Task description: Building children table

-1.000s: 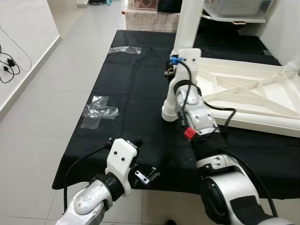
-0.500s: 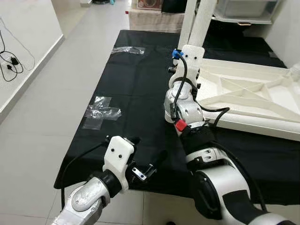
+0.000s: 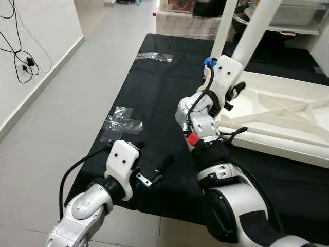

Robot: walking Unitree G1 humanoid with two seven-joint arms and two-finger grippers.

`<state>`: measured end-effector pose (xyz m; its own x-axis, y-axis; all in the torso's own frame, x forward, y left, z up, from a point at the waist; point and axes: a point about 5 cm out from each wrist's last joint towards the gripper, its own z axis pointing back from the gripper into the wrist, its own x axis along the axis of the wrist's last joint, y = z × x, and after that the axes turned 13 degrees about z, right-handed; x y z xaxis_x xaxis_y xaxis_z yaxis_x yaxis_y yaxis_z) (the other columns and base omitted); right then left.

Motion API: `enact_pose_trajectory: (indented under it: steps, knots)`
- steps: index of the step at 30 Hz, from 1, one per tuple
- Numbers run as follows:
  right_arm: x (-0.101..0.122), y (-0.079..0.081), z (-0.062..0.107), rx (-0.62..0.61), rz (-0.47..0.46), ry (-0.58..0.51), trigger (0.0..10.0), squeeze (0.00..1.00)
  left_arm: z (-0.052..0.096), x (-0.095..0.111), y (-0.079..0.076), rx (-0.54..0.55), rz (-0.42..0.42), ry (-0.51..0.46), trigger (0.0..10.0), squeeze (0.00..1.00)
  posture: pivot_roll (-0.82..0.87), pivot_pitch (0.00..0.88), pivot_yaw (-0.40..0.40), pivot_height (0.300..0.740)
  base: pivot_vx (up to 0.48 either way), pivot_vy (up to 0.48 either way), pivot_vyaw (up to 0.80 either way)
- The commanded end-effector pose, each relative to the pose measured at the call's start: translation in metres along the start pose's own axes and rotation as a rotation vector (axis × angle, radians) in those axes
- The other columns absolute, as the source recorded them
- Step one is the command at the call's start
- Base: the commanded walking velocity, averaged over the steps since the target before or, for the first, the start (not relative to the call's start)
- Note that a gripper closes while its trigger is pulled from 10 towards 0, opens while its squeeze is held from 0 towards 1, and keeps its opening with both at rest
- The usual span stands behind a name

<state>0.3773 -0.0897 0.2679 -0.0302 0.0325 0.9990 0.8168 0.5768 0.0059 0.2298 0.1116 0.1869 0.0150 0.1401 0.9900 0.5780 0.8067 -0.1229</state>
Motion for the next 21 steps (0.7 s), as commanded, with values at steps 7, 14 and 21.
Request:
enact_pose_trajectory:
  steps: [7, 14, 21]
  knots:
    - [-0.035, -0.005, 0.004, -0.188, 0.133, 0.131, 10.0, 0.0, 0.001, -0.003, -0.003, -0.012, -0.007, 0.015, 10.0, 0.0, 0.18, 0.237, -0.067, 0.74, 0.0, 0.0, 0.0]
    - [-0.032, -0.004, 0.004, -0.225, 0.113, 0.138, 10.0, 0.0, 0.0, -0.002, -0.003, -0.012, -0.009, 0.011, 10.0, 0.0, 0.19, 0.236, -0.076, 0.74, 0.0, 0.0, 0.0]
    - [-0.027, -0.003, 0.001, -0.236, 0.063, 0.19, 10.0, 0.0, 0.002, -0.002, -0.002, -0.01, -0.017, 0.013, 10.0, 0.0, 0.18, 0.23, -0.081, 0.74, 0.0, 0.0, 0.0]
